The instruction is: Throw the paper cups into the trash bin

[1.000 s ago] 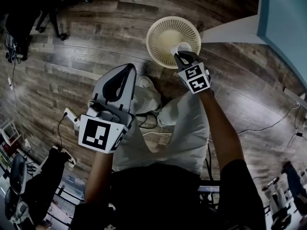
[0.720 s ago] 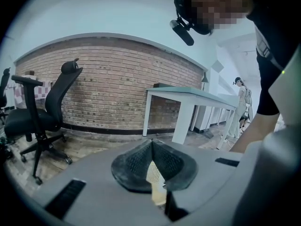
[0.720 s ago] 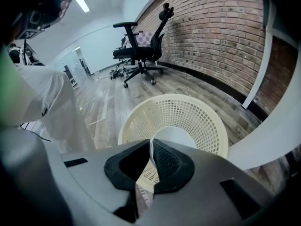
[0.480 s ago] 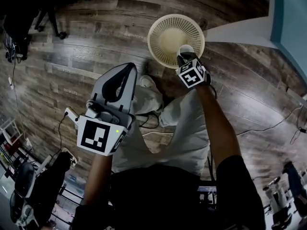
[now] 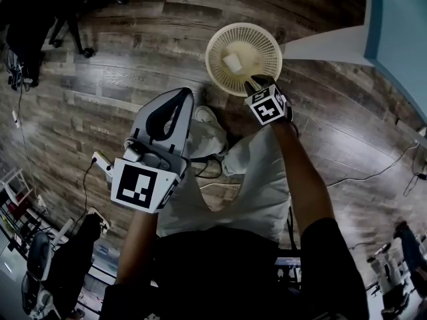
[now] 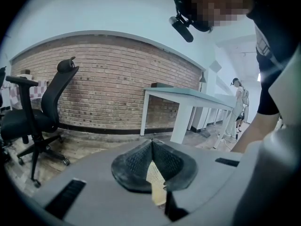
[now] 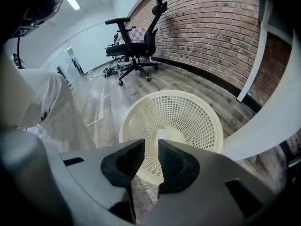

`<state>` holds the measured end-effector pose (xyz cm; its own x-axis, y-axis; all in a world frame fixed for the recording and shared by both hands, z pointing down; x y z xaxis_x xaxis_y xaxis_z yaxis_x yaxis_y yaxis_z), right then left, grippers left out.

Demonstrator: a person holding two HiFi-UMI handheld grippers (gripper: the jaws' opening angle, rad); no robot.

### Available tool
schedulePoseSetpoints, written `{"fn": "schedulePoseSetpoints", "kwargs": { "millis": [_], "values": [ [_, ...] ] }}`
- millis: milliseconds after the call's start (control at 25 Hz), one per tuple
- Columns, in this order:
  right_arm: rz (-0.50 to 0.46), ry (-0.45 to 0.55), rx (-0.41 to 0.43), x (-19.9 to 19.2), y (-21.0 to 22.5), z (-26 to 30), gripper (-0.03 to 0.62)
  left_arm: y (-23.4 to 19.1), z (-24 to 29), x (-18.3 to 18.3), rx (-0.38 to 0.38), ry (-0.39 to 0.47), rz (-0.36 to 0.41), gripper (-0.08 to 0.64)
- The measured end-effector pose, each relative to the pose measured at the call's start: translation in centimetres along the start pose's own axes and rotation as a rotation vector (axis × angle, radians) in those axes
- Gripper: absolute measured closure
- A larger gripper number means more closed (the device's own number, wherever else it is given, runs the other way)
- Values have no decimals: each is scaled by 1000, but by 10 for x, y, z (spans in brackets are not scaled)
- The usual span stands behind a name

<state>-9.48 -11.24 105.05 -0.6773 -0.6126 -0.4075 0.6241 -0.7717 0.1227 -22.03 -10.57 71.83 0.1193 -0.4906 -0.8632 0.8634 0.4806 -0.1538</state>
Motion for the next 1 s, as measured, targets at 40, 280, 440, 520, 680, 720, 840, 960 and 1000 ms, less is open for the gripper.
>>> {"fn": "schedulePoseSetpoints", "kwargs": {
  "millis": [40, 280, 440, 520, 680, 720, 840, 960, 1000],
  "values": [
    [-9, 2, 4, 3, -2, -7, 503, 1, -2, 2, -4, -5, -1, 560],
    [-27, 75, -30, 41, -2, -81, 572, 14, -18, 41, -41, -12, 14, 560],
    [-15, 127, -38, 68, -12, -145, 588, 26, -40, 84, -53, 3, 36, 560],
    [-17, 151, -40, 78, -19, -180, 588, 33, -52, 105, -58, 11, 38, 560],
    [-28, 205, -60, 100, -33, -248, 588, 49, -77, 145, -69, 22, 46, 560],
    [-27, 220, -66, 105, -36, -265, 588, 54, -84, 153, -72, 24, 47, 560],
    [-18, 266, -82, 120, -47, -312, 589, 67, -104, 179, -81, 33, 52, 560],
    [3, 316, -88, 138, -58, -353, 589, 75, -122, 200, -87, 46, 51, 560],
    [14, 333, -85, 143, -61, -367, 589, 78, -126, 205, -89, 49, 51, 560]
  ]
}}
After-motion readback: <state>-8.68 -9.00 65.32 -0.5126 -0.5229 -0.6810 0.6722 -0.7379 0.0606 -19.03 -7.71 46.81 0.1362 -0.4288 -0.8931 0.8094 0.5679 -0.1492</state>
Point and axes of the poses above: the fingertips, and each gripper's own axes: z forward along the fingers, y to its right, x out of its top, the point moved 1 cm from there along -z, backward along the fingers, and after that the axes turned 4 degrees about -y, right-handed, at the moved point
